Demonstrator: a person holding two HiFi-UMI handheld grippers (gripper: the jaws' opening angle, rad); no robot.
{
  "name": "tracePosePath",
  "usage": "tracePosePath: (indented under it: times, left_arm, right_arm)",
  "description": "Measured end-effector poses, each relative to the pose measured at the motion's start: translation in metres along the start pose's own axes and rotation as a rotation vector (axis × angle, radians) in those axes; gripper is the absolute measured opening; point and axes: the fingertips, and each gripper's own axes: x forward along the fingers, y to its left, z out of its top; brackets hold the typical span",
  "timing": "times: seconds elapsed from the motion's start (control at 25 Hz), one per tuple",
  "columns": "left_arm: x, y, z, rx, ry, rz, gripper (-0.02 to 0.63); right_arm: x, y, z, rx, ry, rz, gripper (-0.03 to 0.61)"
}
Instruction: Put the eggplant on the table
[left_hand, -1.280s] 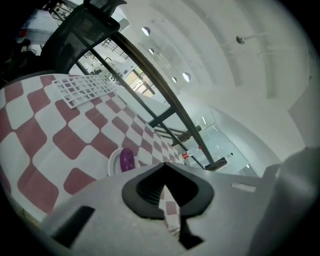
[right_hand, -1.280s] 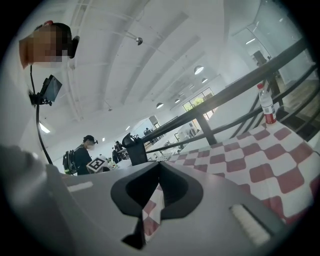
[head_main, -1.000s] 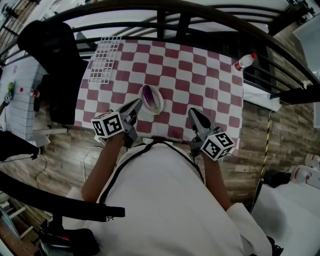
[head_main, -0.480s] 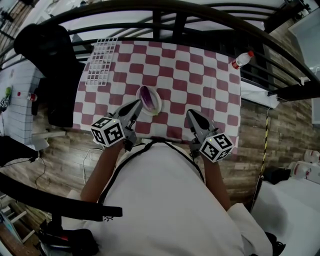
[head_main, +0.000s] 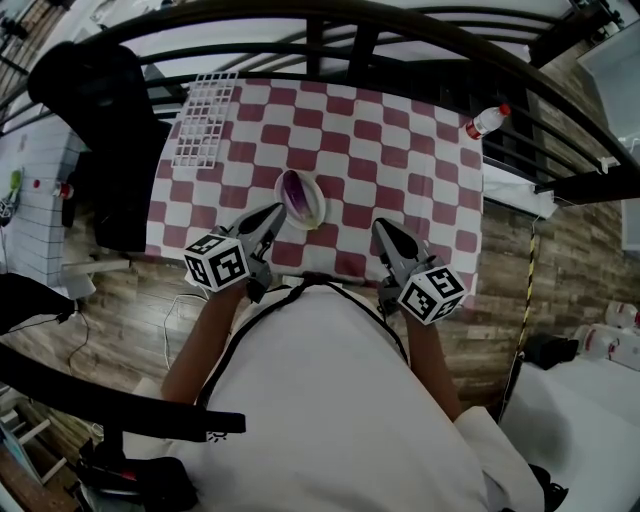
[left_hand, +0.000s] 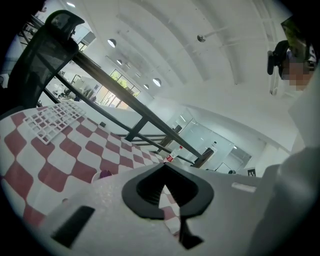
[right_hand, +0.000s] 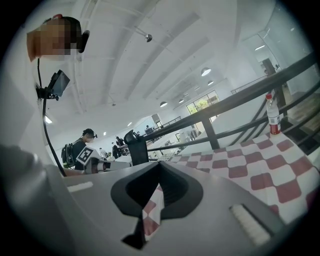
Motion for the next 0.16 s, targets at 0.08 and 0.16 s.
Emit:
tracePosePath:
  times: [0.08, 0.16]
  left_arm:
    - [-0.0007, 0.0018, -0.0008, 0.004, 0.001, 0.004, 0.006]
    - [-0.0012, 0.0045, -0.001, 0.008, 0.002, 0.009, 0.006]
  right_arm:
    - [0.0008, 0.0011, -0.0019, 0.001, 0.003, 0.0, 0.006]
    - [0.0021, 0.0021, -0.0033, 0.0, 0.004, 0.0, 0.006]
